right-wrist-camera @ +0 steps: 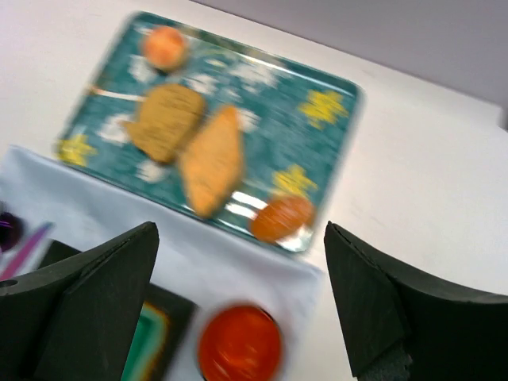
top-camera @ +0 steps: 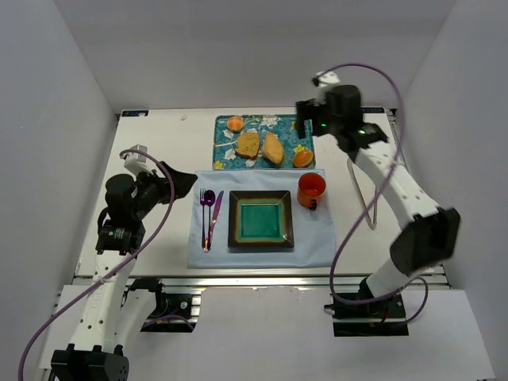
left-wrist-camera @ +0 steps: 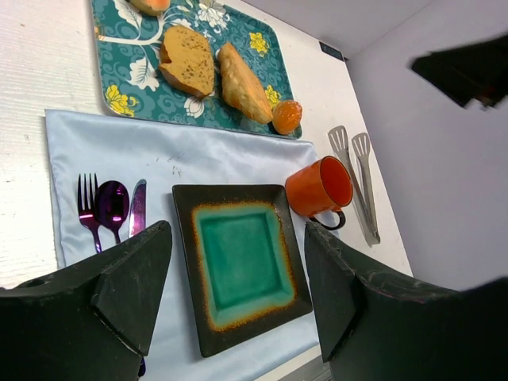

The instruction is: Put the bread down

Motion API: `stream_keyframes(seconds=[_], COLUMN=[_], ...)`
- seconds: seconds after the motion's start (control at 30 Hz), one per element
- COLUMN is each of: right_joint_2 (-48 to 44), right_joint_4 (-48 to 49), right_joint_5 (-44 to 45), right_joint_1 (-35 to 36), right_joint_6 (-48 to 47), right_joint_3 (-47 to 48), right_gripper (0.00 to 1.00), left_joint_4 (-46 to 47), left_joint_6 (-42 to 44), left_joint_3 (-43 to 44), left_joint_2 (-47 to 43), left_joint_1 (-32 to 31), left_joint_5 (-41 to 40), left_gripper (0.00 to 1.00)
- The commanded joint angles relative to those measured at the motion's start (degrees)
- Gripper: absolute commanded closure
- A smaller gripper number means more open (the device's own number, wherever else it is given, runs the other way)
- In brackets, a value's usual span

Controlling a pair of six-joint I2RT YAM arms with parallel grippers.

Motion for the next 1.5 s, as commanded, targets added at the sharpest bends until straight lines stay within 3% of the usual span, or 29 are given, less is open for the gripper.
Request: stream_keyframes(seconds=[0.0, 0.07, 0.13, 0.17, 0.2, 0.23, 0.33, 0.37, 0.47, 0.63, 0.83, 1.07, 1.47], right_joint_2=[-8.43, -12.06, -17.16, -18.83, -21.8, -23.22, -27.98, -28.85, -30.62, -30.01, -25.62, -8.85, 1.28], right_joint_4=[-1.41, -1.76, -3.95, -4.13, -4.31, -4.31, -4.31, -4.49, -7.11, -9.24, -2.39, 1.4, 5.7], right_joint_5=[-2.66, -12.37, -20.4, -21.83, -21.06, -19.57, -18.51, -17.98, -17.1, -14.55, -13.59, -7.78, -8.75], right_joint_1=[-8.51, -13.7, -21.78, -24.59, -26.62, -28.73, -32.08, -34.09, -37.09, -39.3, -39.48, -39.39, -36.84], right_joint_6=[-2.46, -6.4, -16.47, -18.45, -19.95, -22.14, -25.84, -26.55, -29.53, -34.81, -32.19, -21.99, -19.0], right_joint_3=[-9.61, -13.15, -18.84, -21.05, -23.34, -28.23, -36.77, -38.37, -42.68, -48.4, -52.63, -43.24, -38.3], right_gripper=[0.11, 0.11, 0.3, 0.69, 0.93, 1.0, 0.98, 0.67, 0.11, 0.11, 0.11, 0.11, 0.14], left_joint_4=[2.04, 2.83, 3.8, 4.06, 4.59, 4.85, 5.38, 5.56, 6.17, 7.58, 7.84, 6.44, 4.95], left_joint_6=[0.47, 0.03, -0.23, -0.41, -0.5, -0.5, -0.41, -0.41, -0.41, -1.02, -1.03, -0.76, -1.03], left_joint_3=[0.34, -0.1, -0.36, -0.63, -0.63, -0.72, -0.54, -0.37, -0.63, -1.95, -2.12, -1.86, -1.77], left_joint_2=[-0.03, -0.12, 0.06, 0.23, 0.49, 0.67, 1.28, 1.29, 1.38, 1.64, 1.73, 1.03, 0.41], left_joint_1=[0.04, 0.13, 0.04, 0.13, 0.04, 0.04, 0.13, 0.04, 0.13, 0.13, 0.13, 0.04, 0.13], left_joint_5=[0.46, 0.46, 0.9, 1.08, 1.51, 1.69, 2.13, 2.22, 2.48, 3.54, 3.98, 3.45, 2.49], left_gripper=[0.23, 0.23, 0.23, 0.23, 0.23, 0.23, 0.23, 0.23, 0.23, 0.23, 0.23, 0.23, 0.23])
